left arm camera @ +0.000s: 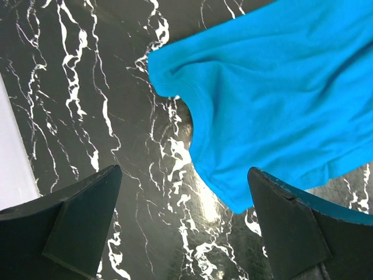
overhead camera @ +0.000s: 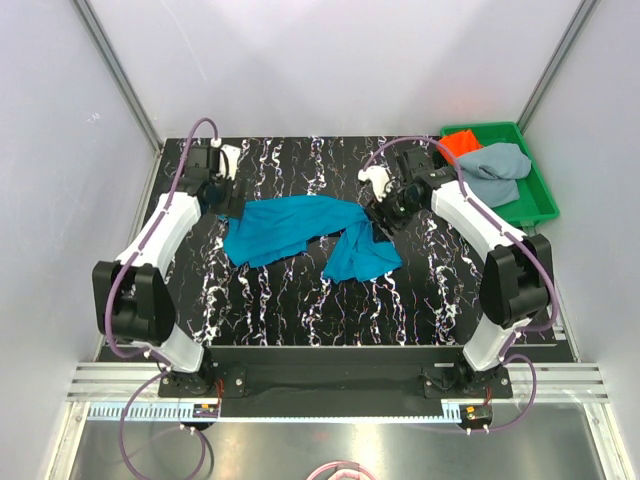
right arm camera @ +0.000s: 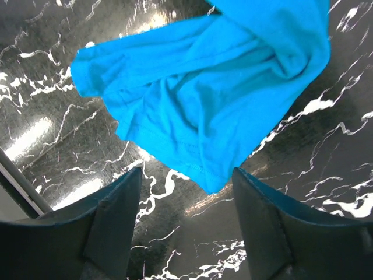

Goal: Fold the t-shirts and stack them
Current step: Flatten the tshirt out

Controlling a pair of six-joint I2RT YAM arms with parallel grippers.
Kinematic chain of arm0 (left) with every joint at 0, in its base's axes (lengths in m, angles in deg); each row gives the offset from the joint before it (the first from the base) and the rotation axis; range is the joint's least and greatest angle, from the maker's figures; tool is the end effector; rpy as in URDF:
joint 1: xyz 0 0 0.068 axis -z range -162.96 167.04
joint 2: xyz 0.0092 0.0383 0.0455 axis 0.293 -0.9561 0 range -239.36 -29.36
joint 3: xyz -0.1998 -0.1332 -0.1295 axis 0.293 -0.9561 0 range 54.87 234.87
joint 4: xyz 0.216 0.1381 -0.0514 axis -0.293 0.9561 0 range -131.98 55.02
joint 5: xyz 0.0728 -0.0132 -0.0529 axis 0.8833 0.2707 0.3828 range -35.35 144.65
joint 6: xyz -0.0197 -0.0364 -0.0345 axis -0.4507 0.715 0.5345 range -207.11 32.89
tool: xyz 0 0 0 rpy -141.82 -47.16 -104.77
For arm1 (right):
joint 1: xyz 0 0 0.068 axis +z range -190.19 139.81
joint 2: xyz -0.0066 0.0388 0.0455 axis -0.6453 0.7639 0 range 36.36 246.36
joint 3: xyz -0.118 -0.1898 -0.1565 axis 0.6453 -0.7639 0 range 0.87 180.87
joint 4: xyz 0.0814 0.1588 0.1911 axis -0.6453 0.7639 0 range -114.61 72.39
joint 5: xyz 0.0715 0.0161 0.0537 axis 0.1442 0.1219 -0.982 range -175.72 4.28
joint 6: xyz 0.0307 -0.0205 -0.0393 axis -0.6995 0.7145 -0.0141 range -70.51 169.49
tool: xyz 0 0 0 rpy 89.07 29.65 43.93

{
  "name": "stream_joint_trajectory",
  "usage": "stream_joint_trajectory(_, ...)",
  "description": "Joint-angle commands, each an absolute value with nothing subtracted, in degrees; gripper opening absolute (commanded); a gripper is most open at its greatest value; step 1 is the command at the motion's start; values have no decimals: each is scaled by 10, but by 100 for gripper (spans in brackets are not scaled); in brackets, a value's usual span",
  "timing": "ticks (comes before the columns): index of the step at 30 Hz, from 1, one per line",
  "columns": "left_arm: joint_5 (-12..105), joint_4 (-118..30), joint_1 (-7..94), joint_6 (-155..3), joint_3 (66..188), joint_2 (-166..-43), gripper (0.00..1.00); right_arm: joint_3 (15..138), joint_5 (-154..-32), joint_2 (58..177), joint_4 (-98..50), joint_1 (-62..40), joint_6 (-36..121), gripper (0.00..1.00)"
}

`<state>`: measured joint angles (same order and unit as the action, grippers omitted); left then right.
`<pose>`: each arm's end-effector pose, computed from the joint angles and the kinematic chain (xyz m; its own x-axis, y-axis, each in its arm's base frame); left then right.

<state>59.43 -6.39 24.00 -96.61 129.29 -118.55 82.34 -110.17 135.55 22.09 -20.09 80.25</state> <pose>0.3362 -0.0382 0.2887 -0.7427 0.2564 -0.6186 0.1933 0.9666 0.1685 0.3328 0.1374 0.2607 -0.4821 -0.6720 -0.5621 -0.8462 0.5234 0.0999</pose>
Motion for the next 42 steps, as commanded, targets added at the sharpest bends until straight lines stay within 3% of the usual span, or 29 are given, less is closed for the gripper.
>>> stream_joint_trajectory(1,608,-47,240,-974,1327,-1215,96,876,-1100,1350,216,-190,802,68)
stream_joint_trajectory(4,559,5,235,-952,1339,-1231,91,907,-1130,1350,222,-189,802,53)
stream_joint_trajectory(8,516,23,229,-922,1303,-1211,88,940,-1163,1363,228,-175,809,13)
stream_joint_trajectory(9,517,22,228,-918,1298,-1204,88,946,-1183,1366,231,-171,812,13)
stream_joint_trajectory(10,519,21,228,-916,1297,-1196,88,958,-1194,1371,231,-168,817,13)
stream_joint_trajectory(13,529,16,213,-906,1306,-1183,90,978,-1220,1394,239,-140,850,32)
stream_joint_trajectory(14,529,13,199,-901,1312,-1180,91,982,-1225,1409,242,-130,860,42)
stream_joint_trajectory(15,526,12,190,-894,1318,-1178,92,985,-1226,1416,236,-118,865,66)
stream_joint_trajectory(16,527,12,181,-892,1333,-1174,92,990,-1226,1424,232,-97,868,71)
stream_joint_trajectory(21,540,17,125,-900,1376,-1153,99,1005,-1198,1493,201,-23,874,70)
stream_joint_trajectory(30,440,49,87,-955,1341,-1060,95,1055,-1111,1579,178,52,886,74)
stream_joint_trajectory(32,409,64,99,-975,1299,-1055,90,1017,-1080,1560,163,44,882,74)
stream_joint_trajectory(42,476,57,185,-1024,1193,-1066,90,800,-978,1423,23,-68,757,75)
